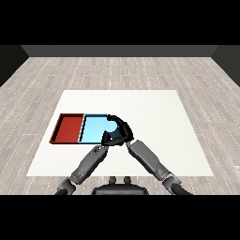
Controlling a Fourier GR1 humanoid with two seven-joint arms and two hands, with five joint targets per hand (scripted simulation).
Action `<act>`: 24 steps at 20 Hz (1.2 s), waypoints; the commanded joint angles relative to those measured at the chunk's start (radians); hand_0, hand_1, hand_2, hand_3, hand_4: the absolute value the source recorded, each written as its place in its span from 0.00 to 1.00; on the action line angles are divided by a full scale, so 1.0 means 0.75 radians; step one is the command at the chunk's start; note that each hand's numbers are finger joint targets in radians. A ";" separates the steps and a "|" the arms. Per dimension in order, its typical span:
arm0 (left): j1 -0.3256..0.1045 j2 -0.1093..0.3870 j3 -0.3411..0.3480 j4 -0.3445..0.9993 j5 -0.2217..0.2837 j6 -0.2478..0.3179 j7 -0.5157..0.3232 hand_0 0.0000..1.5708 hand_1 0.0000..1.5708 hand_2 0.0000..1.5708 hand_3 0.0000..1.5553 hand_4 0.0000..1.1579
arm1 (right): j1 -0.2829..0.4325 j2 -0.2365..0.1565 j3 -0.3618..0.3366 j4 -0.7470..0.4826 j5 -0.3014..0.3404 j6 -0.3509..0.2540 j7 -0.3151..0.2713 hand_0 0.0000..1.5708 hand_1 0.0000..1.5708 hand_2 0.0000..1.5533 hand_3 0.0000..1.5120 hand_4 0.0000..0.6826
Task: Pick the blue can and put it in the blue box
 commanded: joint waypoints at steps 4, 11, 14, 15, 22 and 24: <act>-0.003 -0.004 0.085 0.042 -0.077 -0.022 0.006 1.00 1.00 0.99 0.96 0.98 | 0.045 0.008 -0.075 -0.043 0.045 0.075 0.023 0.00 0.00 0.00 0.00 0.00; -0.059 -0.009 0.072 0.063 -0.100 -0.003 0.039 1.00 1.00 1.00 0.97 0.98 | 0.102 -0.033 -0.157 -0.208 0.054 0.118 0.142 0.00 0.00 0.00 0.00 0.00; -0.050 0.000 0.162 0.202 -0.101 -0.078 -0.124 1.00 1.00 1.00 0.96 0.98 | 0.144 -0.032 -0.213 -0.182 0.059 0.184 0.070 0.00 0.00 0.00 0.00 0.00; -0.027 -0.009 0.121 0.162 -0.107 -0.024 -0.094 1.00 1.00 1.00 0.96 0.98 | 0.152 -0.076 -0.256 -0.233 0.028 0.224 0.099 0.00 0.00 0.00 0.00 0.00; -0.045 0.076 0.117 0.044 -0.170 0.000 0.060 1.00 1.00 1.00 0.96 0.97 | 0.409 -0.134 -0.272 -0.621 0.053 0.142 0.159 0.00 0.00 0.00 0.00 0.00; -0.121 -0.008 0.138 0.249 -0.130 -0.005 -0.032 1.00 1.00 1.00 0.96 0.98 | 0.501 -0.216 -0.385 -0.580 -0.036 0.274 0.050 0.00 0.00 0.00 0.00 0.00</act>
